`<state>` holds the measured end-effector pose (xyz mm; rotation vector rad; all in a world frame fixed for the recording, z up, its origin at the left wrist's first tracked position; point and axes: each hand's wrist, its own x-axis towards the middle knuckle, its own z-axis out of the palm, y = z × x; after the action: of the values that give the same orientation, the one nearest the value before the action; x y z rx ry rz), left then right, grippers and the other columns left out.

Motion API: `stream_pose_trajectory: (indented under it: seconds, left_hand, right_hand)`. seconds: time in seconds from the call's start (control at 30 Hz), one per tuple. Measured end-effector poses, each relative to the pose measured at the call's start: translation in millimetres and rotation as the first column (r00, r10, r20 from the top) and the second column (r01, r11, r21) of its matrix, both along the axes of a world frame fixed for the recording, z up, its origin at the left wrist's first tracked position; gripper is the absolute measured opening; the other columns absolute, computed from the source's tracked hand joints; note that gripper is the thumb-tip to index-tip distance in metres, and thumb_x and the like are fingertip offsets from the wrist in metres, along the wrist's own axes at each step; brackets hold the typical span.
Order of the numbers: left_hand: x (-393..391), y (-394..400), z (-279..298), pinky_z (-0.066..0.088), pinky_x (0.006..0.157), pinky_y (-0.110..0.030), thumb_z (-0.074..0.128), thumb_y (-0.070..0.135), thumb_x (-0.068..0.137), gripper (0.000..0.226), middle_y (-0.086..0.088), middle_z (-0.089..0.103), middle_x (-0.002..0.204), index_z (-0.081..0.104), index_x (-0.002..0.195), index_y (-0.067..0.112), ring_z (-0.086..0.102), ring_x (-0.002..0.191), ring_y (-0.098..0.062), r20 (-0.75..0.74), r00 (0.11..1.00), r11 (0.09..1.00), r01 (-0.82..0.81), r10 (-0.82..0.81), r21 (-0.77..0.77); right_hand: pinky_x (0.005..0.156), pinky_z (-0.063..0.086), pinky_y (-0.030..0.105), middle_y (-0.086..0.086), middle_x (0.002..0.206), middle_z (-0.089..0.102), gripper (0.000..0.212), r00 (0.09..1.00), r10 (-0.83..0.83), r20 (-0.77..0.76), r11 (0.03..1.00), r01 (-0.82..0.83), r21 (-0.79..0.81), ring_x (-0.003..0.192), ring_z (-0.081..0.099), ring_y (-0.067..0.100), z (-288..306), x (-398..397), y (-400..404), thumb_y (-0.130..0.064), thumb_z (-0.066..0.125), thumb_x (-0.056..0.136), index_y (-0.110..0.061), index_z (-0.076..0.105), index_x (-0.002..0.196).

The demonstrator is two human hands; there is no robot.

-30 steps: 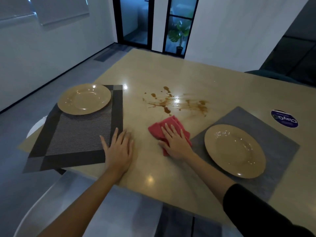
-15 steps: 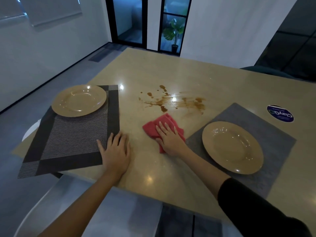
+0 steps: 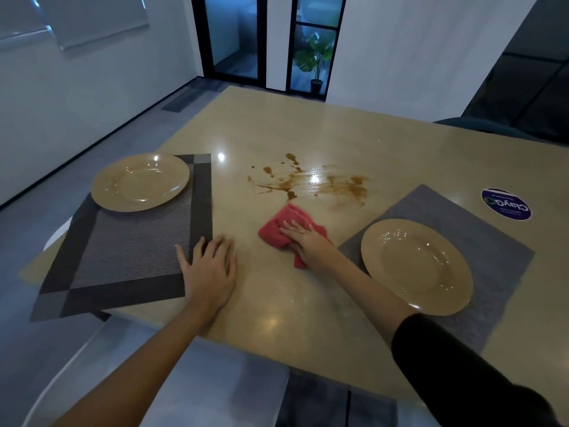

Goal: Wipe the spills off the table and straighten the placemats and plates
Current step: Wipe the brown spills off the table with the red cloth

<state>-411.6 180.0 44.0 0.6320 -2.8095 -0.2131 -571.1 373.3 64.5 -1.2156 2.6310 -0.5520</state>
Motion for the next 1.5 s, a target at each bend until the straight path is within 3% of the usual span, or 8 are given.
stream_pose_trajectory:
  seconds: [0.17, 0.3, 0.5, 0.7, 0.87, 1.1, 1.37, 1.5]
  left_hand:
    - [-6, 9, 10, -0.003, 0.114, -0.062, 0.024, 0.048, 0.097, 0.049, 0.007, 0.059, 0.132, 0.059, 0.124, 0.026, 0.049, 0.129, -0.026, -0.037, 0.997, 0.998, -0.064, 0.065, 0.022]
    - [-17, 6, 15, -0.008, 0.112, -0.06, 0.018, 0.051, 0.097, 0.056, 0.001, 0.048, 0.144, 0.052, 0.133, 0.026, 0.041, 0.135, -0.026, -0.014, 0.998, 0.996, -0.067, 0.068, 0.059]
    - [-32, -10, 5, 0.022, 0.114, -0.054, 0.01, 0.053, 0.094, 0.069, -0.006, 0.037, 0.152, 0.045, 0.141, 0.017, 0.032, 0.141, -0.027, -0.006, 0.996, 0.989, -0.089, 0.09, 0.116]
    - [-33, -16, 10, 0.035, 0.11, -0.041, 0.021, 0.043, 0.1, 0.062, -0.015, 0.043, 0.148, 0.042, 0.141, 0.002, 0.042, 0.134, -0.029, -0.032, 0.995, 0.981, -0.088, 0.094, 0.174]
    - [-34, -18, 10, 0.041, 0.107, -0.041, 0.028, 0.039, 0.101, 0.056, -0.013, 0.046, 0.145, 0.045, 0.14, 0.003, 0.047, 0.131, -0.028, -0.053, 0.994, 0.979, -0.089, 0.1, 0.184]
    - [-32, -23, 8, 0.05, 0.095, -0.039, 0.028, 0.04, 0.098, 0.055, -0.012, 0.059, 0.133, 0.057, 0.13, 0.006, 0.057, 0.12, -0.026, -0.078, 0.992, 0.986, -0.089, 0.101, 0.137]
    - [-29, -29, 5, 0.052, 0.09, -0.036, 0.031, 0.037, 0.1, 0.05, -0.009, 0.065, 0.125, 0.063, 0.123, 0.008, 0.062, 0.111, -0.023, -0.127, 0.987, 0.985, -0.083, 0.102, 0.149]
    - [-33, -36, 6, 0.055, 0.077, -0.035, 0.027, 0.039, 0.099, 0.053, -0.006, 0.069, 0.111, 0.068, 0.113, 0.009, 0.064, 0.097, -0.02, -0.153, 0.984, 0.99, -0.077, 0.094, 0.114]
  right_hand:
    - [0.111, 0.021, 0.028, 0.008, 0.149, 0.039, 0.043, 0.98, -0.187, 0.072, 0.974, 0.195, -0.115, 0.139, 0.033, 0.025, 9, -26, 30, -0.017, 0.04, 0.1, -0.014, 0.041, 0.142]
    - [0.084, 0.041, 0.025, 0.008, 0.114, 0.063, 0.037, 0.868, -0.458, 0.189, 0.784, 0.495, -0.375, 0.103, 0.059, 0.025, 46, -56, 34, -0.019, 0.042, 0.099, -0.014, 0.05, 0.135]
    - [0.094, 0.047, 0.039, 0.007, 0.12, 0.062, 0.045, 0.865, -0.487, 0.124, 0.792, 0.497, -0.354, 0.107, 0.058, 0.026, 36, -92, 46, -0.029, 0.039, 0.099, -0.023, 0.038, 0.144]
    - [0.117, -0.007, 0.047, -0.003, 0.16, 0.012, 0.05, 0.99, -0.133, -0.054, 0.99, 0.135, 0.042, 0.148, 0.002, 0.023, -14, -61, 6, -0.033, 0.024, 0.103, -0.021, 0.019, 0.151]
    - [0.117, -0.008, 0.05, -0.001, 0.161, 0.005, 0.052, 0.983, -0.182, -0.034, 0.977, 0.185, 0.111, 0.148, -0.001, 0.026, -6, -96, -27, -0.037, 0.018, 0.103, -0.02, 0.012, 0.152]
    - [0.118, -0.007, 0.047, -0.005, 0.16, 0.009, 0.05, 0.992, 0.111, -0.058, 0.991, -0.106, 0.082, 0.148, -0.002, 0.018, -14, -61, -27, -0.034, 0.024, 0.103, -0.023, 0.016, 0.151]
    - [0.116, -0.009, 0.048, -0.002, 0.16, 0.004, 0.058, 0.984, -0.163, -0.068, 0.972, 0.172, 0.161, 0.148, -0.001, 0.023, -12, -93, -31, -0.048, 0.018, 0.1, -0.023, 0.011, 0.152]
    - [0.115, -0.01, 0.049, -0.002, 0.16, 0.004, 0.056, 0.996, -0.036, -0.079, 0.989, 0.047, 0.141, 0.148, -0.003, 0.025, -12, -75, -58, -0.045, 0.02, 0.101, -0.023, 0.011, 0.152]
